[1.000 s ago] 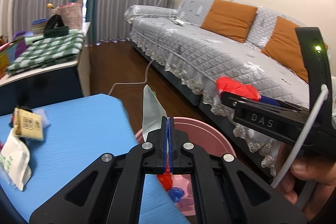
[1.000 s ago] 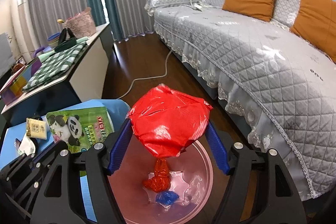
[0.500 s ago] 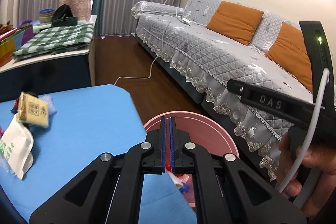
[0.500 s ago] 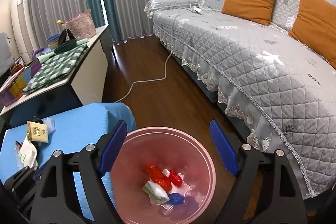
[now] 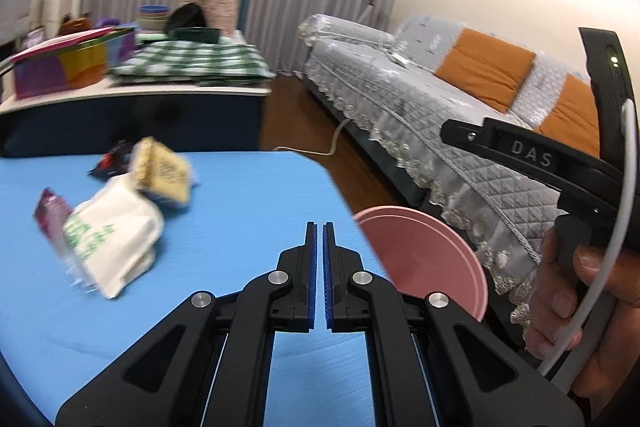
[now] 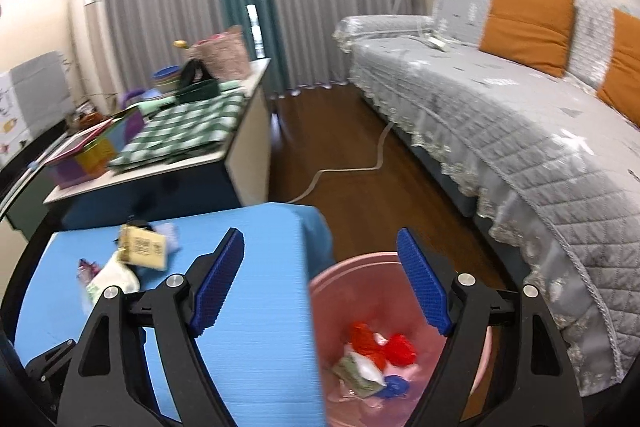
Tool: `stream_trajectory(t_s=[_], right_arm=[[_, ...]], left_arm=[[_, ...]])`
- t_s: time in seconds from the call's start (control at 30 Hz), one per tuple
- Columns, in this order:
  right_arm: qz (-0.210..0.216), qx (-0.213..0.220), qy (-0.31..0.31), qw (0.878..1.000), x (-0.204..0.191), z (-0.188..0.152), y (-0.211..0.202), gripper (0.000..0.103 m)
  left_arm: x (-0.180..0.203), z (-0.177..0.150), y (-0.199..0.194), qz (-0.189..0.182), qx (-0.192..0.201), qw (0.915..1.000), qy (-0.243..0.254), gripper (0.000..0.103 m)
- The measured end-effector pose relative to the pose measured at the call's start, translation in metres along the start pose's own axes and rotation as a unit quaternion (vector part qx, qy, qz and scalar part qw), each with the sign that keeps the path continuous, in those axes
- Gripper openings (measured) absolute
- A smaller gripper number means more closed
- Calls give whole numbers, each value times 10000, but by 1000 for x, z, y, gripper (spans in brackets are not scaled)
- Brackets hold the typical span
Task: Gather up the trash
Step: 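Return both grippers to the table toward the yellow tissue pack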
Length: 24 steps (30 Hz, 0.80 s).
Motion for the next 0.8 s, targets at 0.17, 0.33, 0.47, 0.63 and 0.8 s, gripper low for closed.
stream_trajectory(t_s=[0.17, 0.33, 0.47, 0.63, 0.8], right_arm=[[469, 52, -215, 9987, -41, 2, 4, 65], [791, 32, -263, 9965, -68, 1, 10, 65], [1014, 45, -214, 9946, -84, 3, 15, 65], [1374, -26, 40, 9905, -102, 1, 30, 72], [1662, -151, 219, 9857, -122, -5, 50, 81]], left_arm=[[-37, -2, -12, 298, 109, 9993, -203, 3], [-74, -3, -18, 626, 224, 9970, -386, 3], [-101, 0, -24, 936, 379, 9935, -526, 3], [-142, 7, -33, 1454, 619, 9841, -807, 3], [-170, 10, -38, 1743, 766, 9769, -974, 36]])
Point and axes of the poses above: each gripper's, at about its wrist camera, not at the fingertips, and y roughly the way its jaws point, x to its right, z to its top, the point moved 7 cm from there along y, roughly the way its jaws point, and after that the axes turned 10 degrees about -y, right-handed, at the moved point
